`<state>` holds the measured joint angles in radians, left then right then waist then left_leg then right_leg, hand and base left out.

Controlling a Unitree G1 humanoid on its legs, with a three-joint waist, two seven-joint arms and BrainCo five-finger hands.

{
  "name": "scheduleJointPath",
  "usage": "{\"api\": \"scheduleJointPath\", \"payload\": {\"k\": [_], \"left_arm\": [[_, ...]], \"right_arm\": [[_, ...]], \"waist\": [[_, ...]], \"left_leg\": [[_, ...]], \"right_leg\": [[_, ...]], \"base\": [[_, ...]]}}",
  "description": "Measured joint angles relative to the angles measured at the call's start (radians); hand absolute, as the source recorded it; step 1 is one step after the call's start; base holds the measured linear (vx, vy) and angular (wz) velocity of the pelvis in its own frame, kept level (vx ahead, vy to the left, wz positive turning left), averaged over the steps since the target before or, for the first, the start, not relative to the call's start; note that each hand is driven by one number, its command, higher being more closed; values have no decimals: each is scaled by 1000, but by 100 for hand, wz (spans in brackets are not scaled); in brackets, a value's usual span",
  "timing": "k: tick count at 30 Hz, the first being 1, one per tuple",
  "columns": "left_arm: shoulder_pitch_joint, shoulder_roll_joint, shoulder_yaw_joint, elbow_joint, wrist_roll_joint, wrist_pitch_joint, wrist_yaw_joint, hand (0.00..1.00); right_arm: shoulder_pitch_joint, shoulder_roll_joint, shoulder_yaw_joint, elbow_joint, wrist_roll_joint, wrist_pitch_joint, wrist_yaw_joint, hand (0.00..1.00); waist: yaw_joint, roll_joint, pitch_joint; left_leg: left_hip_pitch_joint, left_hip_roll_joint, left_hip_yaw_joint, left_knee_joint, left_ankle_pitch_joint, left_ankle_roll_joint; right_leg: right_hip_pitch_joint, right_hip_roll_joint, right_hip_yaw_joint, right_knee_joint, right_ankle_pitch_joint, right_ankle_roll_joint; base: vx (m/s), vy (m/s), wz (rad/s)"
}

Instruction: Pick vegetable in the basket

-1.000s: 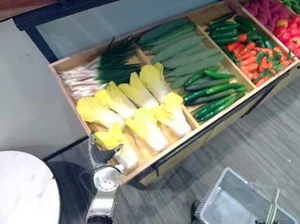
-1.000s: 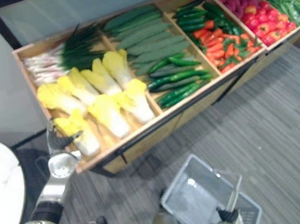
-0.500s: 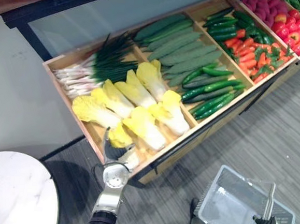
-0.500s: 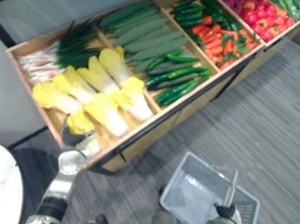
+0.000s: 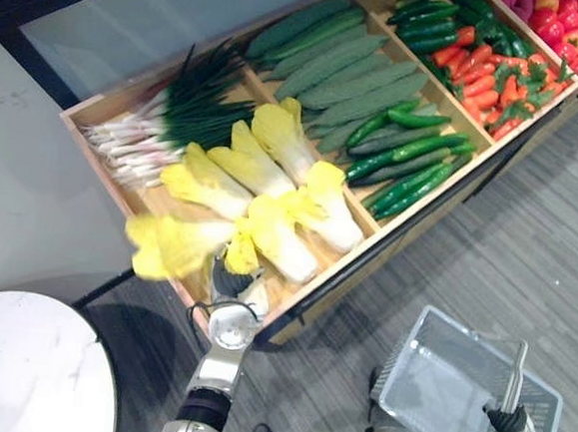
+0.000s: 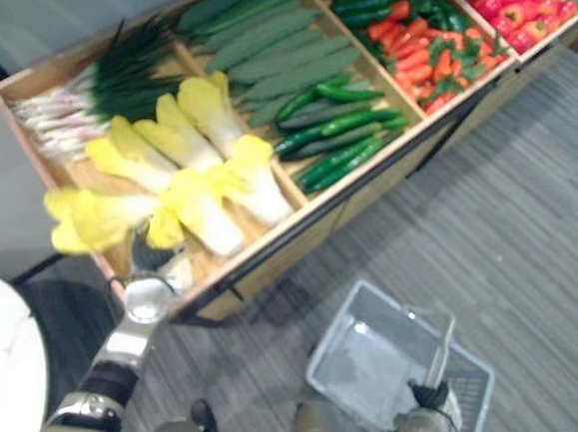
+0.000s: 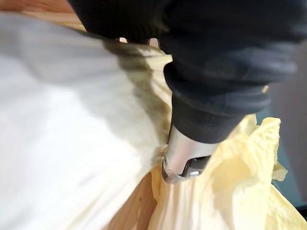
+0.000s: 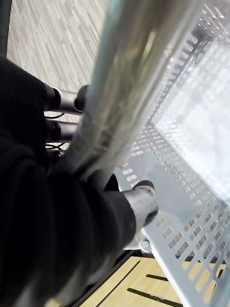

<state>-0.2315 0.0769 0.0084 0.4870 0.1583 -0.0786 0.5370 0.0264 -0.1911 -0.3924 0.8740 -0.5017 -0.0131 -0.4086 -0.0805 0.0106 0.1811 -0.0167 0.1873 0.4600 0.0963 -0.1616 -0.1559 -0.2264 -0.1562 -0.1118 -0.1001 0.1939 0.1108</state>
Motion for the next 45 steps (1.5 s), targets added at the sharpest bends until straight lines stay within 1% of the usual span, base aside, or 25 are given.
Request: {"api": "scheduleJointPath", "payload": {"k": [4, 6, 9, 20, 22, 24, 25, 28, 31, 35, 39, 43, 45], "left_arm": [[0, 2, 8, 1, -1, -6, 11, 100], [0, 2, 11, 1, -30, -7, 14, 100], [1, 2, 12, 1, -35, -7, 15, 100], [-6, 5, 18, -1, -35, -5, 5, 100], [4, 5, 16, -25, -36, 1, 0, 100], [18, 5, 7, -87, -37, 10, -11, 100], [26, 4, 6, -152, -38, 17, -17, 100], [24, 6, 5, -279, -39, 14, -21, 100], [14, 6, 5, -320, -39, 11, -21, 100], [14, 5, 6, -331, -40, 11, -21, 100], [21, 4, -2, -392, -40, 11, -22, 100], [23, 2, -27, -441, -39, 10, -34, 100], [23, 2, -48, -484, -38, 2, -40, 100]], "right_arm": [[-4, 0, 6, 5, 0, 0, -14, 100], [-4, 0, 9, 6, 0, -1, -20, 100], [-4, 0, 9, 7, 0, -1, -21, 100], [-6, 0, 8, 38, 0, -2, -24, 100], [-6, 0, 8, 41, 0, -1, -24, 100], [-6, 0, 8, 42, 0, 0, -24, 100], [-6, -1, 8, 42, -1, 0, -22, 100], [-6, -15, 8, 45, -4, 0, -17, 100], [-5, -31, 8, 45, -9, 0, -4, 100], [-4, -33, 8, 46, -10, -1, 13, 100], [0, -33, 6, 52, -9, -1, 20, 100], [0, -33, -3, 85, -9, -1, 23, 100], [3, -30, -3, 86, -9, -2, 26, 100]], "waist": [[0, -1, 1], [0, -1, 1], [0, -1, 1], [-3, -4, 2], [-3, -4, 2], [-2, -4, 2], [-2, -4, 2], [-2, -1, -1], [-3, -1, -1], [-2, -3, -4], [0, -5, -10], [2, -10, -37], [2, -19, -45]], "left_leg": [[2, -1, -3, 0, -2, 0], [4, -2, -6, 0, -2, 0], [5, -2, -8, 1, -2, 0], [15, 1, -33, 10, -5, 4], [25, 1, -34, 9, -6, 3], [28, 0, -37, 9, -6, 3], [30, 0, -38, 9, -6, 3], [38, 0, -36, 9, -5, 3], [44, -1, -36, 11, -5, 4], [62, -1, -36, 12, -5, 4], [60, 0, -37, 14, -5, 4], [58, 1, -36, 11, -4, 4], [59, 0, -36, 11, -4, 4]], "right_leg": [[0, 1, 3, 0, 0, 0], [1, 1, 4, 0, 0, 0], [4, 0, 4, 0, 0, 0], [21, -3, -12, 16, -3, -3], [32, -2, -15, 16, -3, -3], [38, -4, -17, 16, -3, -3], [39, -4, -18, 17, -3, -3], [43, -4, -17, 23, -3, -3], [45, -5, -16, 31, -3, -3], [60, -6, -15, 32, -3, -4], [60, -5, -13, 32, -3, -3], [60, -4, -12, 31, -2, -2], [62, -4, -8, 31, -1, -1]], "base": [[31, -3, -3], [41, -10, -2], [0, 0, 0], [-24, -12, 3], [2, -10, 4], [3, -1, 4], [0, 0, 0], [-3, -8, -4], [0, 0, 0], [-40, -14, -1], [-38, -14, -1], [0, 0, 0], [0, 0, 0]]}}
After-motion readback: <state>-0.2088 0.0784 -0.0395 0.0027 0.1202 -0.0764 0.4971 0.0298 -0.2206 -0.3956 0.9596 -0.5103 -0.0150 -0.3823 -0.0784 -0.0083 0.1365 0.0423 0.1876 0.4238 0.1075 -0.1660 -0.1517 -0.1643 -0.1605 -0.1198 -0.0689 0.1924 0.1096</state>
